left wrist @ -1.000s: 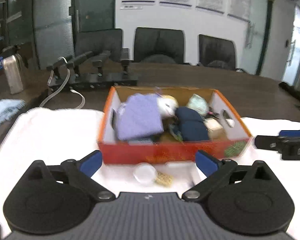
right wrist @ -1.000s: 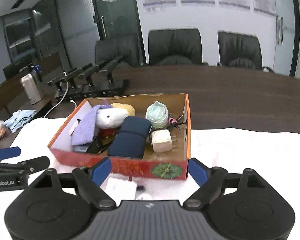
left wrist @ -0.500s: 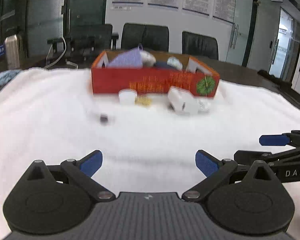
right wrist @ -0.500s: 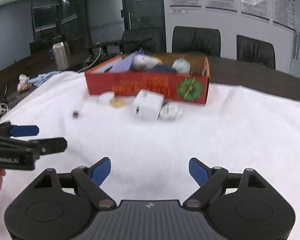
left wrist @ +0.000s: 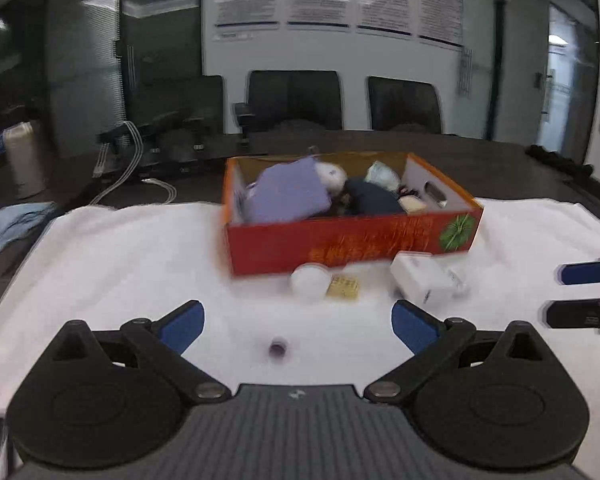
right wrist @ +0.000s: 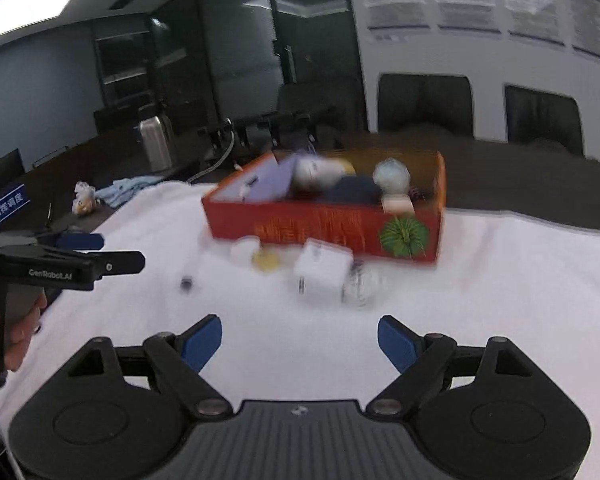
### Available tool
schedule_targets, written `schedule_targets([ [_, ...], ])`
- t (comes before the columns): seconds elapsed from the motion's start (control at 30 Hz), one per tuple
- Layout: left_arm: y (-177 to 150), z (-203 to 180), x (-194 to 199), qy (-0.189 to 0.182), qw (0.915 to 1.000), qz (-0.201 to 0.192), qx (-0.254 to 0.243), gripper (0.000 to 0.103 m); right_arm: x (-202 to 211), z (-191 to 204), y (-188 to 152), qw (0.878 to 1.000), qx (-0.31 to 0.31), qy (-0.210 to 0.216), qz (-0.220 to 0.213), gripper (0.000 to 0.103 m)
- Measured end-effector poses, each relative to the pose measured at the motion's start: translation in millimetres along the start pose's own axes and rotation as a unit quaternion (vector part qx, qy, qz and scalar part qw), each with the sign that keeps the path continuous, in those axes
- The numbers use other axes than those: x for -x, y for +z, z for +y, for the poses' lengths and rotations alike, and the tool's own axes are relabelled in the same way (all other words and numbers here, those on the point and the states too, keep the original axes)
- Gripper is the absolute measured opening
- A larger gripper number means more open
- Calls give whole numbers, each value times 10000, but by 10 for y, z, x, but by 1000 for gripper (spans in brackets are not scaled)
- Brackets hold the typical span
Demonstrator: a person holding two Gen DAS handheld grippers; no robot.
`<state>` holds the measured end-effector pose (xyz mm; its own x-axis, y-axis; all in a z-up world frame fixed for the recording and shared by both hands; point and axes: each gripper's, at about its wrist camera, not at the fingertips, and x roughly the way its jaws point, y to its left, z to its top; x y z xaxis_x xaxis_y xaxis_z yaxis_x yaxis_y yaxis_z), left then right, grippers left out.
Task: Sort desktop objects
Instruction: 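Move both tools back to the remaining items, then grasp the clear jar lid with left tool while right grasps white charger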
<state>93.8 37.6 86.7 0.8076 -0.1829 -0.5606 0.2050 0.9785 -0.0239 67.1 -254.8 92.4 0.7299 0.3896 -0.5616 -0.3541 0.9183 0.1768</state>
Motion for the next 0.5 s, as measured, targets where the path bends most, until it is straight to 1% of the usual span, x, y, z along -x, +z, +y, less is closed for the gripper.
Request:
schedule_targets([
  [0.03, 95, 58, -174, -126, 9996, 125, 229, 102, -231, -50, 99, 9999, -84, -74, 113, 84],
  [0.07, 151, 96, -328, -234, 9985, 269, 406, 102, -448, -87, 170, 9995, -141, -157, 254, 81],
  [0.1, 191, 124, -485, -319, 9973, 421, 514, 99, -669, -104, 230, 9987, -153, -265, 398, 79],
  [0.13, 221, 144, -643, -276, 9964, 541, 598, 93, -841, -111, 269, 9981, -149, -339, 502, 75],
  [0.17, 245, 147, -811, -67, 9956, 665, 662, 88, -1005, -109, 301, 9974, -143, -389, 581, 72],
  [0.2, 251, 134, -913, 68, 9954, 706, 646, 82, -1137, -102, 315, 9972, -106, -389, 637, 72],
  [0.23, 254, 105, -997, 98, 9959, 692, 578, 81, -1262, -102, 328, 9967, -106, -405, 700, 70],
  [0.27, 254, 87, -1078, 68, 9962, 667, 550, 81, -1354, -105, 333, 9961, -112, -424, 760, 70],
  [0.33, 247, 68, -1211, 82, 9952, 759, 618, 81, -1483, -99, 324, 9956, -104, -416, 828, 69],
  [0.37, 249, 54, -1276, 47, 9949, 774, 638, 81, -1533, -99, 317, 9953, -150, -368, 889, 64],
  [0.4, 253, 44, -1314, 9, 9950, 766, 644, 81, -1564, -102, 296, 9952, -206, -314, 899, 63],
  [0.43, 262, 30, -1362, -3, 9947, 781, 665, 81, -1561, -79, 263, 9960, -135, -339, 812, 59],
  [0.5, 268, 17, -1462, 45, 9943, 811, 695, 81, -1558, -28, 225, 9967, 48, -395, 704, 58],
])
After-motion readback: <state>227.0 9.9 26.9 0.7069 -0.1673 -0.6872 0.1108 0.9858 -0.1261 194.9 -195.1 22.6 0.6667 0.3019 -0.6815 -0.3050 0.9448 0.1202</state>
